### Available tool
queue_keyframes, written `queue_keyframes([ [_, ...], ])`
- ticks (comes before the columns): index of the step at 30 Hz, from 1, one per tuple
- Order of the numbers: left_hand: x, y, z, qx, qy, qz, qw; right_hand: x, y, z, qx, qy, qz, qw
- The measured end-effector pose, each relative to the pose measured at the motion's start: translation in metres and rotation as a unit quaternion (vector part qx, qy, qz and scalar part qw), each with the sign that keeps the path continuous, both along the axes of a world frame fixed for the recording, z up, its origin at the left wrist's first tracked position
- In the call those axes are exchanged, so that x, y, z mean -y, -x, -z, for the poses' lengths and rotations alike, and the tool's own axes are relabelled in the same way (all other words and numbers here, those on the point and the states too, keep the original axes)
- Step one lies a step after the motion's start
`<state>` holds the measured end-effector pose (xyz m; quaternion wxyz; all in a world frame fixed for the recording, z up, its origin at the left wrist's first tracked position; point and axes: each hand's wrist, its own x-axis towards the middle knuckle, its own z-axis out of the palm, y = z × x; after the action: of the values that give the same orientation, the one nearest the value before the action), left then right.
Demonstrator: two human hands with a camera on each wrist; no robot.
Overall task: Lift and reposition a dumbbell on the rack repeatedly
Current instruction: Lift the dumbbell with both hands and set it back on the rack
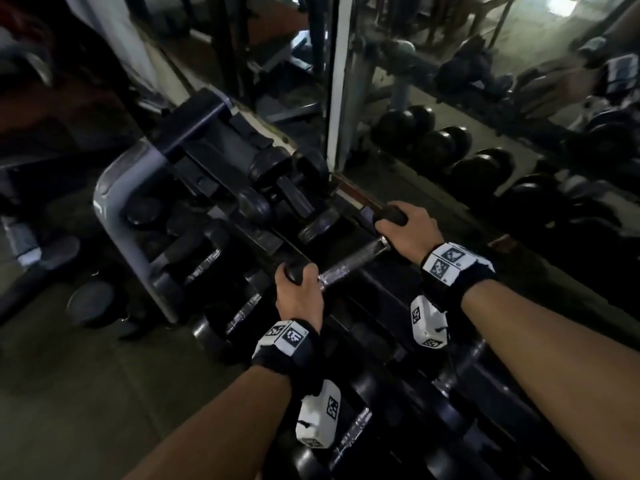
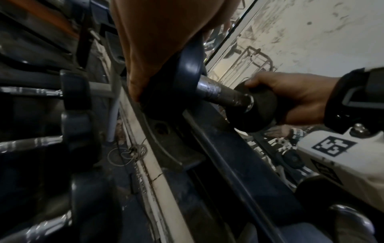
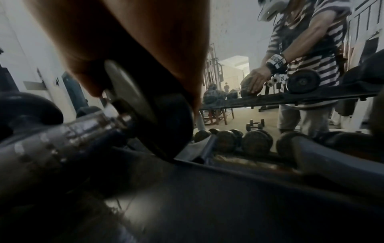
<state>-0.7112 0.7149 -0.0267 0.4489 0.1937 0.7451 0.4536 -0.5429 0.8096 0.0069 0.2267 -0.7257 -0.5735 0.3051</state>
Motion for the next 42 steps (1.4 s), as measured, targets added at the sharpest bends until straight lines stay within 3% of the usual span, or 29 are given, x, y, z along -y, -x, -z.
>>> queue_keyframes([
  [4,0.0,-0.011,0.018,-0.006,0.042,-0.049,0.998,-0.013,0.003,0.009,0.055,0.0,-0.05,0.997],
  [14,-0.026,-0.02,0.016,-0.017,0.079,-0.053,0.995,-0.046,-0.005,0.015,0.058,0.028,-0.083,0.994],
  [25,0.007,-0.025,0.019,-0.013,0.05,-0.01,0.999,-0.024,-0.008,0.018,0.066,0.003,-0.072,0.995],
  [30,0.006,-0.017,0.019,-0.042,0.06,0.055,0.996,-0.021,-0.008,0.017,0.04,0.009,-0.067,0.997],
  [36,-0.006,0.019,-0.007,-0.162,0.019,0.192,0.968,-0.019,-0.005,-0.003,0.044,0.058,-0.075,0.995],
  [42,-0.071,0.067,-0.073,-0.332,-0.101,0.258,0.902,-0.006,0.029,-0.04,0.048,-0.085,0.006,0.995],
])
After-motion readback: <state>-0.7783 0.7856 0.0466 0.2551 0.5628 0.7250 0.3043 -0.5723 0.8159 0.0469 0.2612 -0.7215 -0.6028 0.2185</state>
